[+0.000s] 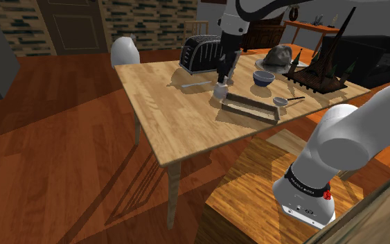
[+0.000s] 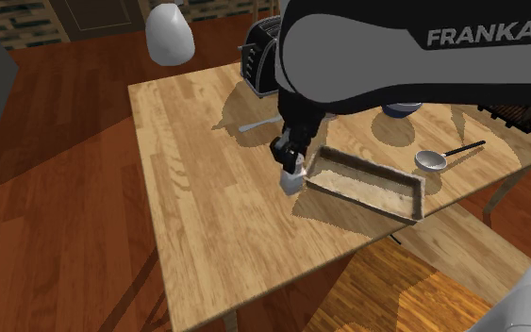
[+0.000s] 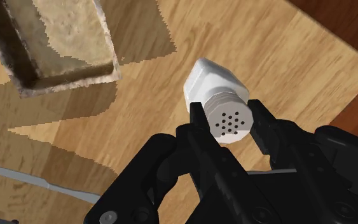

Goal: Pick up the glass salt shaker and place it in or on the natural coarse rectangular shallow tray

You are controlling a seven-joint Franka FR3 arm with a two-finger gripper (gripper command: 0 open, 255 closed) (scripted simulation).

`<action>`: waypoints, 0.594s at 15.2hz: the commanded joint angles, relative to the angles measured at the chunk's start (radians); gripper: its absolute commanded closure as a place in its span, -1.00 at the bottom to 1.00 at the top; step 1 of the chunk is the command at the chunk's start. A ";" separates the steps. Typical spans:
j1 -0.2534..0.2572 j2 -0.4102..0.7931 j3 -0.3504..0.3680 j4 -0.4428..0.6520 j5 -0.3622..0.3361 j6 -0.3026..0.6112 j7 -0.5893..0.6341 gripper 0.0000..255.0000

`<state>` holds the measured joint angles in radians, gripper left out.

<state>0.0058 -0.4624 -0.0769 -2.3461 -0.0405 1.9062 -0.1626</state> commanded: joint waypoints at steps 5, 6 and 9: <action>-0.063 -0.057 -0.107 -0.015 -0.055 -0.036 -0.142 1.00; -0.073 -0.062 -0.125 -0.013 -0.064 -0.042 -0.166 1.00; -0.103 -0.072 -0.179 0.001 -0.092 -0.061 -0.237 1.00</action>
<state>-0.0879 -0.5290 -0.2394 -2.3467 -0.1234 1.8505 -0.3763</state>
